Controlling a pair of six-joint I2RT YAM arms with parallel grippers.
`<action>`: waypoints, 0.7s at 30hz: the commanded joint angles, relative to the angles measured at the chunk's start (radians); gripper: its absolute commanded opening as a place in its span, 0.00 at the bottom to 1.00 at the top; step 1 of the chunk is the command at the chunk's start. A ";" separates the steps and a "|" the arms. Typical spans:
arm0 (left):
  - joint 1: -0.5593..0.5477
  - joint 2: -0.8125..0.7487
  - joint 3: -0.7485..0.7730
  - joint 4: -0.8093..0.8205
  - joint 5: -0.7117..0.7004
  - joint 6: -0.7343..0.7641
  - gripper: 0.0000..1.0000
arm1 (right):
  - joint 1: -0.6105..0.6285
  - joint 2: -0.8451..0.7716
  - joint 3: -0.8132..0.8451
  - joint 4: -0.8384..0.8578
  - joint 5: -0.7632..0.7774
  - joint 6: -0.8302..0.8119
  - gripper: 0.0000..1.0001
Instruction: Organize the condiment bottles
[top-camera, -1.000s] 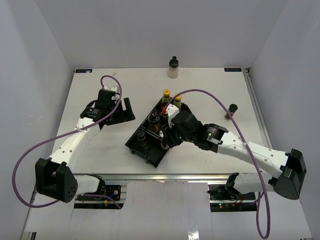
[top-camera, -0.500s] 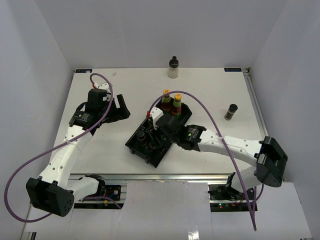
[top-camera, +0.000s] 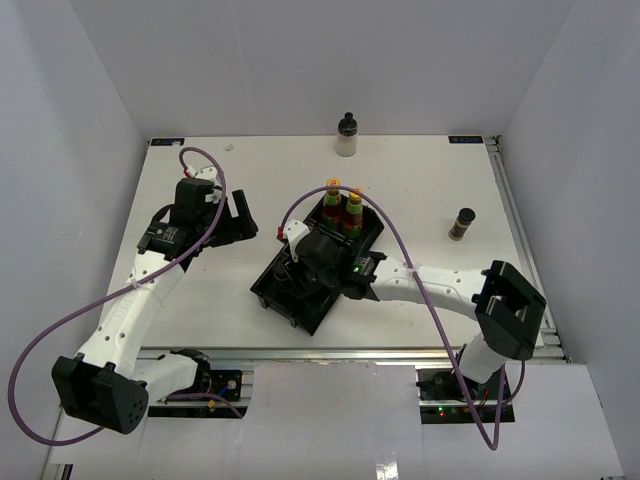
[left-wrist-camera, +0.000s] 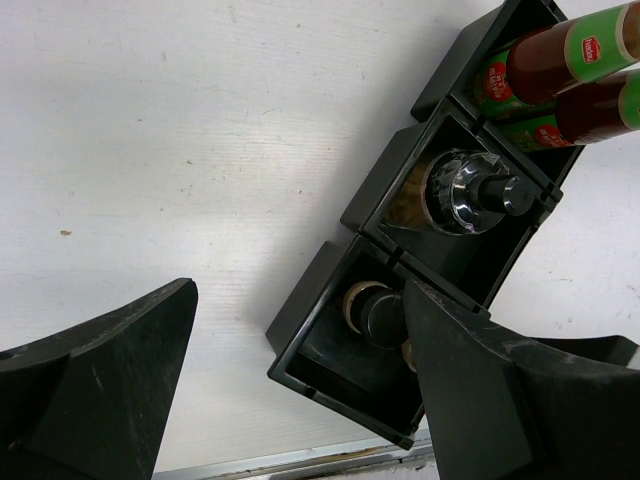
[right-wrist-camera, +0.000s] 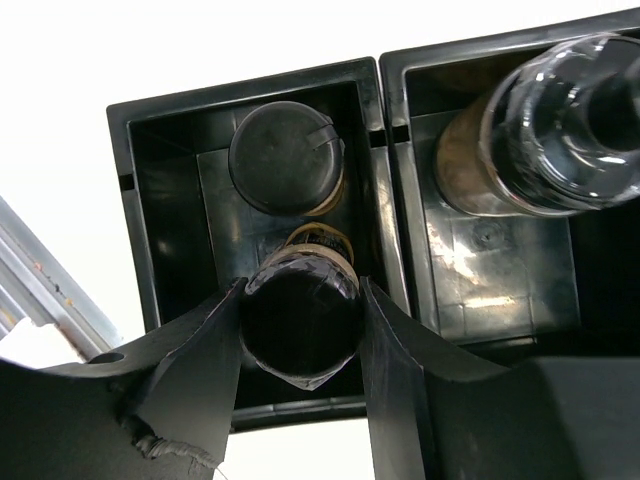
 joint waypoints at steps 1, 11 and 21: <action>0.009 -0.025 0.003 0.006 -0.011 0.015 0.95 | 0.017 0.005 0.040 0.077 0.032 -0.003 0.12; 0.012 -0.028 -0.005 0.010 -0.007 0.015 0.95 | 0.027 0.042 0.043 0.086 0.046 0.005 0.40; 0.013 -0.036 -0.002 0.004 -0.005 0.011 0.95 | 0.030 0.061 0.047 0.064 0.064 0.007 0.60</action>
